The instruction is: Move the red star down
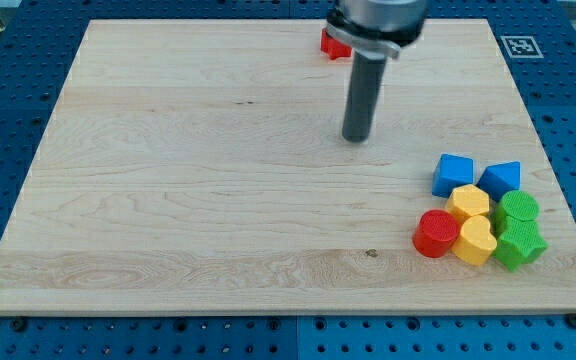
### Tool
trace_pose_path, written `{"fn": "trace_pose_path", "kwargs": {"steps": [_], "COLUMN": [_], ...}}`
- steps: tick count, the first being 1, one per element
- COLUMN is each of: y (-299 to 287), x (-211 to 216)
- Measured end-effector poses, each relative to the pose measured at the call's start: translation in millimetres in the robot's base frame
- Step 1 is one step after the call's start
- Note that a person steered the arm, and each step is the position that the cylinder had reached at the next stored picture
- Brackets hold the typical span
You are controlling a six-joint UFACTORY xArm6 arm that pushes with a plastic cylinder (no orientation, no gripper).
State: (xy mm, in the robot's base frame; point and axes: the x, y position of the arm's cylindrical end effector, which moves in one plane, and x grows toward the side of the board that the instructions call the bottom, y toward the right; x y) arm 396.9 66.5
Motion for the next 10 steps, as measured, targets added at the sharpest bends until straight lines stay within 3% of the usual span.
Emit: {"fn": "trace_pose_path", "kwargs": {"steps": [2, 4, 7, 10], "y": [-74, -72, 0, 11], "x": [-107, -203, -204, -204]}}
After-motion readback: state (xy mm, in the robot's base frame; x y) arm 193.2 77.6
